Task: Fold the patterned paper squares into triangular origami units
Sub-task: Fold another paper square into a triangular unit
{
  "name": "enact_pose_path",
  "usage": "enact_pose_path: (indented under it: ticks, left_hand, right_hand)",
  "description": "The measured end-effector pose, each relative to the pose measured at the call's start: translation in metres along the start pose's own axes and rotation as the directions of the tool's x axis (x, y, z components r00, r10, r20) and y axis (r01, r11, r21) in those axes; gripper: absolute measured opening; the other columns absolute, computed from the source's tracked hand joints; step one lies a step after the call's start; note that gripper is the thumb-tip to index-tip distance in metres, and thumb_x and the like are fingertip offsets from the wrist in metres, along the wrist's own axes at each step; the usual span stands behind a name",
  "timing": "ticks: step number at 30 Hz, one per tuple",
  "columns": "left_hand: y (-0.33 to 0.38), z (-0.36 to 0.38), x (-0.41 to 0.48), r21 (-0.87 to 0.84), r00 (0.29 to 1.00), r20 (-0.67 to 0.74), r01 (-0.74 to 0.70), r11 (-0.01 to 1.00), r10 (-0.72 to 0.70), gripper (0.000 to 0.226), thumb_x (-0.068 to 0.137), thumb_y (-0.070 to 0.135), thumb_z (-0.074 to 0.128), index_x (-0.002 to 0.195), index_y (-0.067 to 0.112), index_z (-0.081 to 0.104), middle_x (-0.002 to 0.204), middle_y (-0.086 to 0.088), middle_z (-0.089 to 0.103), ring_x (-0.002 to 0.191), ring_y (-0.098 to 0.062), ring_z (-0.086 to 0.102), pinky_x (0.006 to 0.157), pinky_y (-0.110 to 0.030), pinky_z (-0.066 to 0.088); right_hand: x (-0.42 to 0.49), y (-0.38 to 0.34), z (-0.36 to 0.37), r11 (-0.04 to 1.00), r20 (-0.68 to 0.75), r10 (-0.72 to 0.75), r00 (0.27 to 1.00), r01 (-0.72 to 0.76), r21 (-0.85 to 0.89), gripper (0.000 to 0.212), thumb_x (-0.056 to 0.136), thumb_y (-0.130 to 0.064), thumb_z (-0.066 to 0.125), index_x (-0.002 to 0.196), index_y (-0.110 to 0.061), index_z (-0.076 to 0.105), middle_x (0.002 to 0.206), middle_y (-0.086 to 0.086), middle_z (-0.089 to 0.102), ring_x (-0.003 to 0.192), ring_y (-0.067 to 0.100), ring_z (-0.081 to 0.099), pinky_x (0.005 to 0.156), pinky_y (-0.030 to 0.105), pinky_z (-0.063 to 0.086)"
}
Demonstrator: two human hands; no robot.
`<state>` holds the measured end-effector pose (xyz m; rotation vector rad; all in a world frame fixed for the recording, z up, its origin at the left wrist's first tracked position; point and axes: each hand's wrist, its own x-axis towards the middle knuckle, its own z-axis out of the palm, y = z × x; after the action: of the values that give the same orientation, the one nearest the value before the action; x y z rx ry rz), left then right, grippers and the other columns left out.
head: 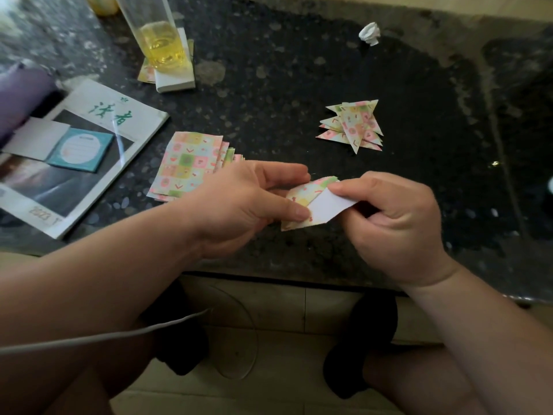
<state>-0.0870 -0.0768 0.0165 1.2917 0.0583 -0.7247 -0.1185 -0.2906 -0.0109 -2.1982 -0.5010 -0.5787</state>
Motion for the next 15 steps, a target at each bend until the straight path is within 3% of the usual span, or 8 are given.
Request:
enact_pose_path:
  ticks: [5, 11, 15]
  left_hand:
    - [-0.003, 0.002, 0.001, 0.177, 0.997, 0.075, 0.0, 0.984, -0.013, 0.054, 0.074, 0.016, 0.072, 0.127, 0.006, 0.067, 0.116, -0.009, 0.075, 0.103, -0.015, 0.069, 0.097, -0.029, 0.054]
    - [-0.009, 0.007, 0.002, 0.26, 0.993, 0.109, 0.018, 0.965, -0.048, 0.028, 0.097, 0.018, 0.063, 0.123, 0.012, 0.073, 0.117, -0.009, 0.075, 0.111, -0.022, 0.068, 0.101, -0.033, 0.051]
    - [-0.012, 0.009, 0.003, 0.295, 0.997, 0.073, 0.011, 0.956, -0.035, 0.025, 0.101, 0.017, 0.06, 0.122, 0.014, 0.073, 0.117, -0.007, 0.075, 0.12, -0.029, 0.065, 0.113, -0.048, 0.044]
  right_hand:
    - [-0.002, 0.001, 0.001, 1.0, -0.036, -0.027, 0.999, 0.027, -0.016, 0.011, 0.084, 0.0, 0.077, 0.095, -0.003, 0.08, 0.078, 0.011, 0.074, 0.069, 0.023, 0.069, 0.065, 0.03, 0.052]
    - [-0.003, -0.004, 0.002, 0.997, -0.036, -0.051, 0.998, 0.049, -0.063, 0.006, 0.084, -0.003, 0.075, 0.09, -0.002, 0.078, 0.084, 0.002, 0.073, 0.077, 0.008, 0.065, 0.075, 0.014, 0.05]
    - [-0.003, -0.006, 0.001, 0.994, 0.004, -0.073, 0.997, 0.073, -0.083, 0.008, 0.084, -0.004, 0.074, 0.092, -0.003, 0.077, 0.088, 0.002, 0.074, 0.08, 0.01, 0.067, 0.076, 0.019, 0.053]
